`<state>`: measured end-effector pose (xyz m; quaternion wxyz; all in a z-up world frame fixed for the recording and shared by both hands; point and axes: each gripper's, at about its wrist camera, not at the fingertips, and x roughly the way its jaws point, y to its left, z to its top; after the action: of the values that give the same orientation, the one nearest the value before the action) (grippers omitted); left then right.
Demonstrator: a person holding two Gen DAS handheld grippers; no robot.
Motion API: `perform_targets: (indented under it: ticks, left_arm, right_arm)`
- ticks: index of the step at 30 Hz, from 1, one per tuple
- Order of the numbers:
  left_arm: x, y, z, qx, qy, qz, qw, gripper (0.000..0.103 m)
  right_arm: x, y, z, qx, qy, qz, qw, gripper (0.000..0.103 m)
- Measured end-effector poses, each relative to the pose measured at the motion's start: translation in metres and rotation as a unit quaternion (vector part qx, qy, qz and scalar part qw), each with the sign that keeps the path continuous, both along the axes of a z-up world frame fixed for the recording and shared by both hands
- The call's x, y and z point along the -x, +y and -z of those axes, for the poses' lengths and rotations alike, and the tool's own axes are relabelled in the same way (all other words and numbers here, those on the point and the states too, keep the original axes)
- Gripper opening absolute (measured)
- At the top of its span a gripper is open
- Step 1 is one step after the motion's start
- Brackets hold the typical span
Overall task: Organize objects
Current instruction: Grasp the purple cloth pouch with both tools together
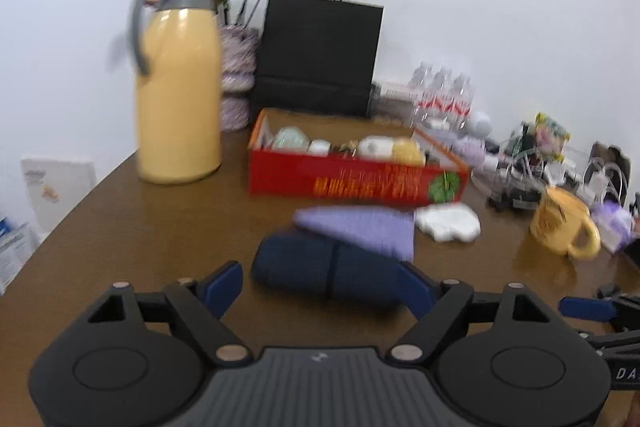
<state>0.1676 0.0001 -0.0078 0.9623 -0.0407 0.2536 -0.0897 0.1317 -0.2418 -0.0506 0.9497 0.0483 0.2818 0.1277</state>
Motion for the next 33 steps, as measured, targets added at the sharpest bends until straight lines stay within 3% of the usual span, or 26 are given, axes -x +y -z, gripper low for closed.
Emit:
perform_targets:
  ticks: [2,3,7,8,12,13,15,16,17,19,21,23,26,28,31,33]
  left_arm:
    - [-0.047,-0.003,0.003,-0.001,0.002,0.0,1.0,0.076]
    - [-0.072,-0.005,0.007,-0.01,0.015,-0.002,0.9998,0.068]
    - [-0.151,-0.012,0.029,-0.016,0.083,0.01,0.9963,0.057]
    - [-0.164,-0.012,0.034,-0.007,0.102,0.011,0.9946,0.05]
    - [-0.184,-0.004,0.047,0.03,0.125,0.014,0.9916,0.044]
    - [-0.184,-0.005,0.049,0.035,0.126,0.016,0.9912,0.039]
    - [-0.184,-0.007,0.052,0.041,0.133,0.033,0.9897,0.008]
    - [-0.183,-0.009,0.052,0.036,0.131,0.036,0.9901,0.006]
    - [-0.18,-0.012,0.049,0.034,0.121,0.037,0.9914,0.003]
    - [-0.164,-0.014,0.034,0.038,0.085,0.033,0.9951,0.002]
    - [-0.127,-0.015,0.004,0.061,0.028,0.056,0.9962,0.003]
    - [-0.081,-0.013,-0.016,0.076,-0.002,0.081,0.9939,0.003]
    - [-0.013,-0.016,-0.01,0.067,0.022,0.096,0.9929,0.003]
    - [0.02,-0.023,0.011,0.046,0.065,0.1,0.9918,0.003]
    - [0.056,-0.032,0.045,0.028,0.136,0.089,0.9863,0.003]
    - [0.078,-0.037,0.05,0.017,0.14,0.105,0.9844,0.011]
  right_arm:
    - [-0.039,0.008,0.002,0.003,0.001,-0.005,1.0,0.076]
    - [-0.059,0.013,0.004,0.006,-0.001,-0.006,1.0,0.075]
    - [-0.132,0.03,0.017,0.014,0.023,0.001,1.0,0.059]
    - [-0.147,0.033,0.021,0.015,0.032,0.004,0.999,0.057]
    - [-0.184,0.038,0.033,0.004,0.055,0.021,0.998,0.053]
    - [-0.189,0.039,0.036,0.003,0.058,0.021,0.998,0.051]
    - [-0.195,0.046,0.041,0.017,0.057,0.02,0.998,0.038]
    - [-0.196,0.051,0.042,0.036,0.051,0.025,0.998,0.028]
    - [-0.197,0.053,0.042,0.041,0.049,0.023,0.998,0.008]
    - [-0.189,0.049,0.03,0.009,0.034,0.015,0.999,0.006]
    - [-0.163,0.05,0.007,0.018,-0.012,0.017,1.0,0.006]
    - [-0.123,0.045,-0.02,0.024,-0.055,0.008,0.998,0.006]
    - [-0.068,0.031,-0.033,0.017,-0.044,-0.039,0.998,0.006]
    - [-0.035,0.026,-0.018,0.04,0.0,-0.067,0.997,0.006]
    - [-0.008,0.019,0.016,0.068,0.075,-0.064,0.993,0.008]
    - [0.014,0.012,0.023,0.073,0.072,-0.047,0.994,0.015]
